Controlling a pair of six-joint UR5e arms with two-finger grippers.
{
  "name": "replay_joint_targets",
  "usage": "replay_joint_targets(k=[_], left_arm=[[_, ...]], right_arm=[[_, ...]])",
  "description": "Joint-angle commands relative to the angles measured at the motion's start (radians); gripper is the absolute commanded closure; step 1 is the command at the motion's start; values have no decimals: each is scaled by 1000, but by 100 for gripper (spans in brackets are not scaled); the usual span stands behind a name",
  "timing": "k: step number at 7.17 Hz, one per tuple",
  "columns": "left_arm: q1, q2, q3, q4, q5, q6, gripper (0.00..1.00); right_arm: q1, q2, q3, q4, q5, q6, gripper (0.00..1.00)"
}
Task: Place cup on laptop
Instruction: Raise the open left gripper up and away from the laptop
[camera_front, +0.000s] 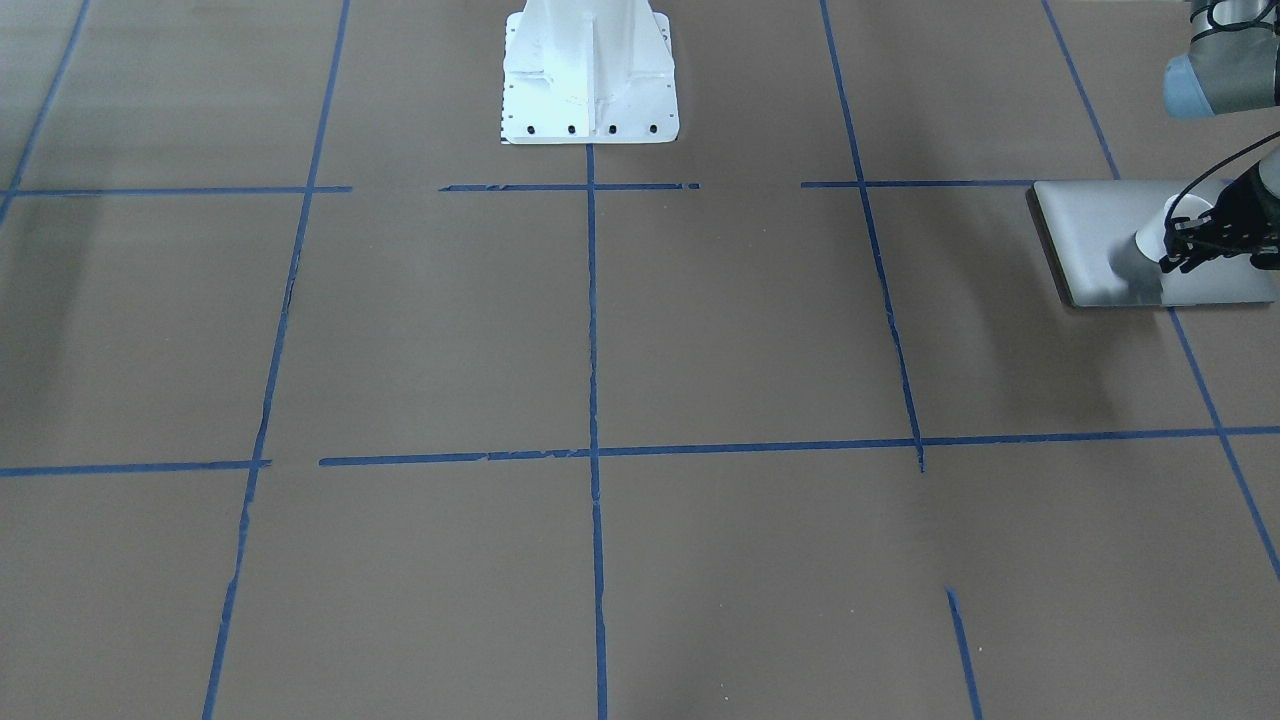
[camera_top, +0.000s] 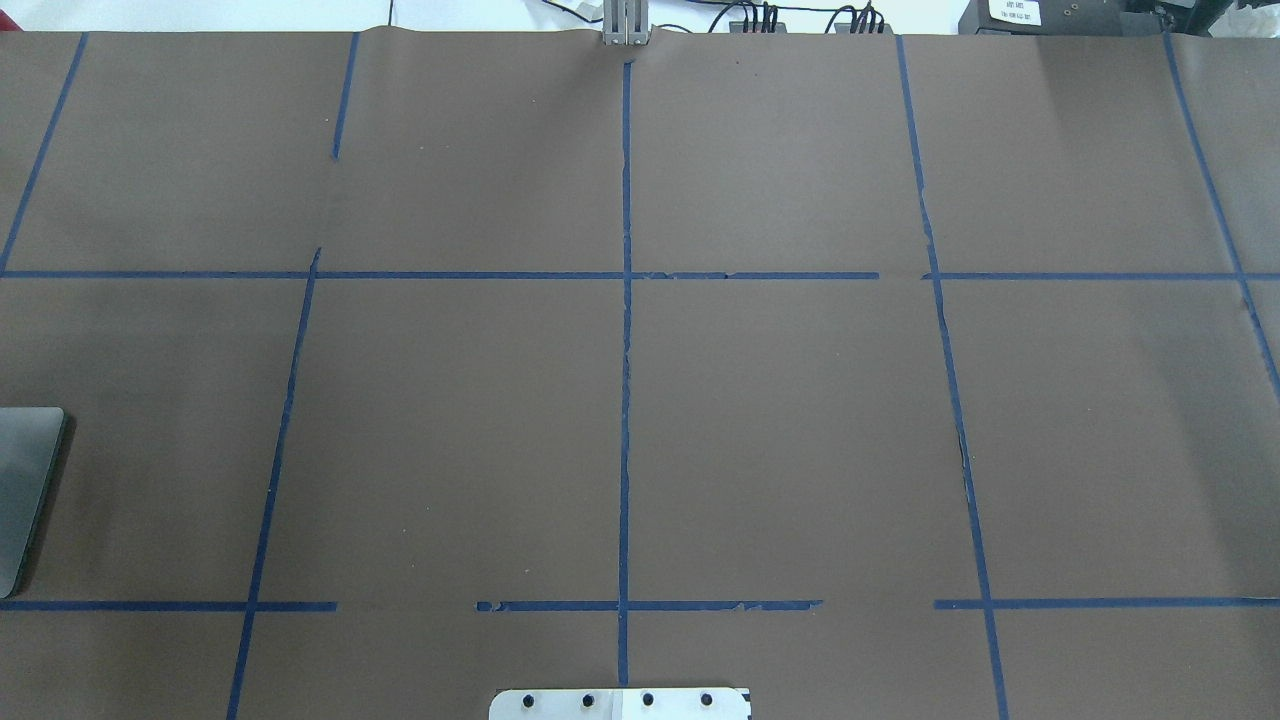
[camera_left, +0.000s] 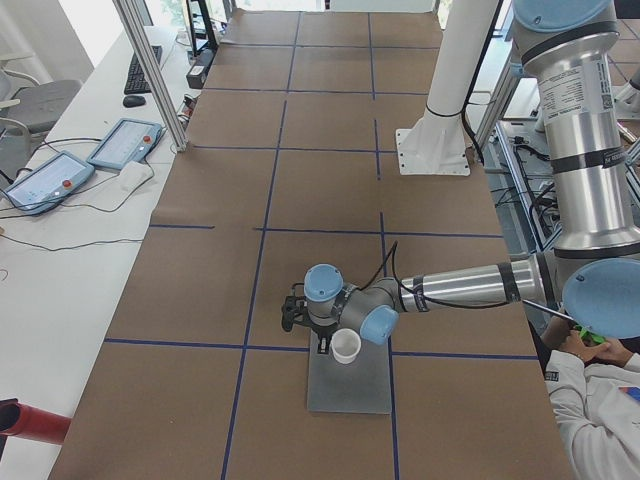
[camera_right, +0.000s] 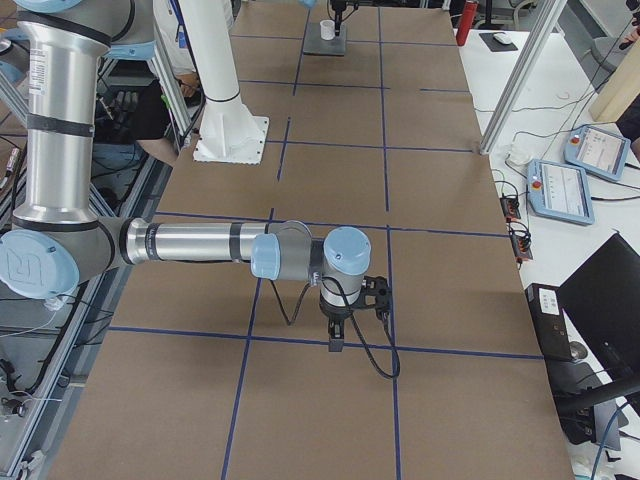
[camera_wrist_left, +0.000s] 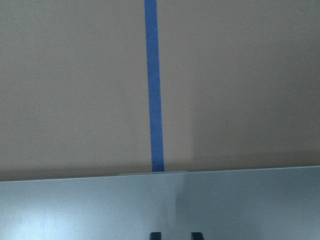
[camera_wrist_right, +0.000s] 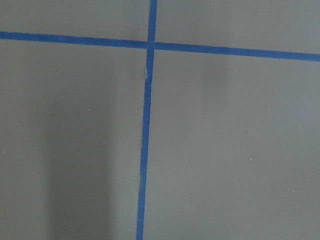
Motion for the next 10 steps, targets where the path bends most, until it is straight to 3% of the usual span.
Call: replay_joint_targets(k=[1, 3, 4, 5, 7, 8, 10], left_arm=[[-1, 3, -38, -28, -6, 4, 0], [-27, 36, -165, -19, 0, 74, 0], [-139, 38, -205, 42, -14, 190, 0], [-291, 23, -216, 202, -60, 371, 0], [-489, -108, -218, 559, -69, 623, 0], [-536, -129, -236, 648, -71, 648, 0], [-535, -88, -273, 652, -97, 617, 0]], right_arm=[[0, 0, 0, 0, 0, 0, 0], [0, 0, 0, 0, 0, 0, 0], [0, 0, 0, 0, 0, 0, 0], [0, 0, 0, 1, 0, 0, 0], [0, 0, 0, 1, 0, 0, 0], [0, 0, 0, 1, 0, 0, 0], [0, 0, 0, 0, 0, 0, 0]])
